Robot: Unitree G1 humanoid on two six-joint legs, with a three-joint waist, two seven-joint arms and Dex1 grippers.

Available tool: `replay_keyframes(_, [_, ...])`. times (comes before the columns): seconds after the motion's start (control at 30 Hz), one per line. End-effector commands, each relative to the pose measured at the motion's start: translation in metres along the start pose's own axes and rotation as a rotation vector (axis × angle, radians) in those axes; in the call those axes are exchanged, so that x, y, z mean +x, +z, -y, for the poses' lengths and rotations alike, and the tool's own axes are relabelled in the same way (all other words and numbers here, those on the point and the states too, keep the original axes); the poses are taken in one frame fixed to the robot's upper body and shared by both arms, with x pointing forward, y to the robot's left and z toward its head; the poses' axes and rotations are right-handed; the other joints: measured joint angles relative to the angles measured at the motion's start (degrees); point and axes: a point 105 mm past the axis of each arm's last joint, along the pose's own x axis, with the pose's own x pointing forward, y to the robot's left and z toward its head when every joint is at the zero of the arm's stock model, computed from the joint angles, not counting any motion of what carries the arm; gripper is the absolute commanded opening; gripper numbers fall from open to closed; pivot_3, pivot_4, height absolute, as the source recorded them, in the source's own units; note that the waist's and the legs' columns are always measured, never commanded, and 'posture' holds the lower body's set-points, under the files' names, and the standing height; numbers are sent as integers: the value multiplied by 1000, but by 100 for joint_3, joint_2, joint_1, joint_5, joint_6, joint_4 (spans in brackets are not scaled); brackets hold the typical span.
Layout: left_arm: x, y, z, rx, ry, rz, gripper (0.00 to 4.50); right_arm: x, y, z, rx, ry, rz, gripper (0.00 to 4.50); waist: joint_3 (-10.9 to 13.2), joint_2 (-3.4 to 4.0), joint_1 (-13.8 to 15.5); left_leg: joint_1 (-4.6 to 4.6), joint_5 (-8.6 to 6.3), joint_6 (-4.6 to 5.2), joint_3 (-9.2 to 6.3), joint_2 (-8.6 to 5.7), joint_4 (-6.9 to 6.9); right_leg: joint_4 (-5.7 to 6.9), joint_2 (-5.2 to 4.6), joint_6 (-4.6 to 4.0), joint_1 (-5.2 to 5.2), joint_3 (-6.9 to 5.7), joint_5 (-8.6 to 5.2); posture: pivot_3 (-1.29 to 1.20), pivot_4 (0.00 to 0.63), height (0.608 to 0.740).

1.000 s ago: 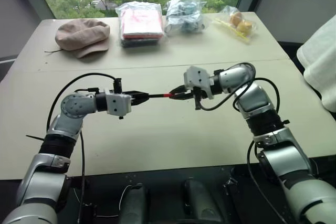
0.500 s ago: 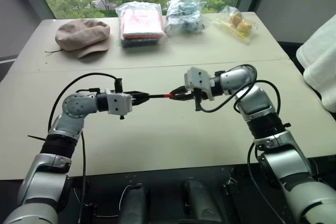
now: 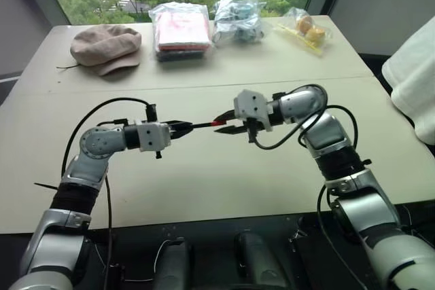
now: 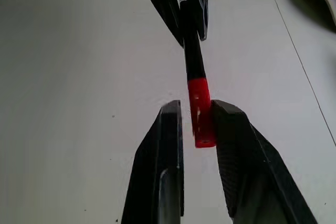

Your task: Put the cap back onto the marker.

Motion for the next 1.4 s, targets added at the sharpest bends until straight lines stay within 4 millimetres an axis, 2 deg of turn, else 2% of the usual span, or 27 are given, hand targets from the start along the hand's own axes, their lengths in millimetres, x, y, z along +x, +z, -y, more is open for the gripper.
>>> replay_keyframes(0.03, [-14, 6, -8, 6, 58, -10, 7, -5, 7, 7, -50, -16, 10, 2926, 0, 0, 7, 0, 0, 0, 0, 0, 0, 1, -1, 0, 0, 0, 0, 0, 150, 740])
replay_keyframes(0.1, [-21, 3, -5, -17, 65, -44, 7, -8, 5, 10, -41, -26, 3, 3929, 0, 0, 15, 0, 0, 0, 1, -1, 0, 1, -4, 0, 0, 0, 0, 0, 150, 740])
replay_keyframes(0.3, [-41, -7, -1, -172, 168, -149, 7, -18, 4, 17, -11, -88, 23, 3929, 0, 0, 14, 0, 0, 0, 0, -1, 0, 1, -4, 0, 0, 0, 0, 0, 150, 740])
replay_keyframes(0.47, [-58, -23, -5, -381, 384, -277, 7, -25, 7, 22, 46, -177, 68, 3929, 0, 0, 12, 0, 0, 0, -2, 0, 0, 1, -4, 0, 0, 0, 0, 0, 150, 740])
replay_keyframes(0.63, [-70, -35, 9, -557, 539, -453, 7, -26, 12, 20, 115, -250, 127, 3929, 0, 0, 12, -1, 0, 0, -4, 0, -1, 0, -4, 0, 0, 0, 0, 0, 150, 740])
replay_keyframes(0.8, [-81, -37, 11, -789, 759, -518, 7, -25, 14, 16, 149, -285, 141, 3929, -1, -2, 18, 0, 0, 0, -7, -1, 1, 2, -4, 0, 1, -1, 0, 0, 150, 740])
replay_keyframes(0.93, [-99, -44, 29, -977, 950, -670, 7, -23, 15, 12, 177, -294, 156, 3929, -2, -3, 16, 0, -1, 0, -8, -1, 1, 1, -4, 0, 2, 0, 0, 0, 150, 740])
replay_keyframes(1.13, [-109, -44, 44, -1067, 1015, -747, 7, -19, 14, 7, 190, -287, 156, 3929, -2, -4, 15, 2, 0, -1, -9, -1, 0, 2, -2, 0, 3, -1, 0, 0, 150, 740])
replay_keyframes(1.3, [-111, -44, 47, -1083, 1017, -759, 7, -18, 15, 7, 188, -282, 154, 3929, -2, -4, 17, 2, 0, -1, -8, -2, 1, 1, -3, -1, 4, -1, 0, 0, 150, 740])
replay_keyframes(1.37, [-111, -45, 48, -1091, 1018, -759, 1008, -18, 15, 6, 187, -281, 154, 3967, -2, -4, 21, 2, 0, -1, -8, -2, 1, 1, -4, -1, 4, 0, 0, 0, 150, 740])
replay_keyframes(1.4, [-110, -45, 49, -1099, 1017, -757, 1339, -17, 15, 6, 185, -280, 154, 3967, -2, -4, 21, 2, 0, -1, -8, -2, 1, 0, -4, -1, 4, 0, 0, 0, 150, 740])
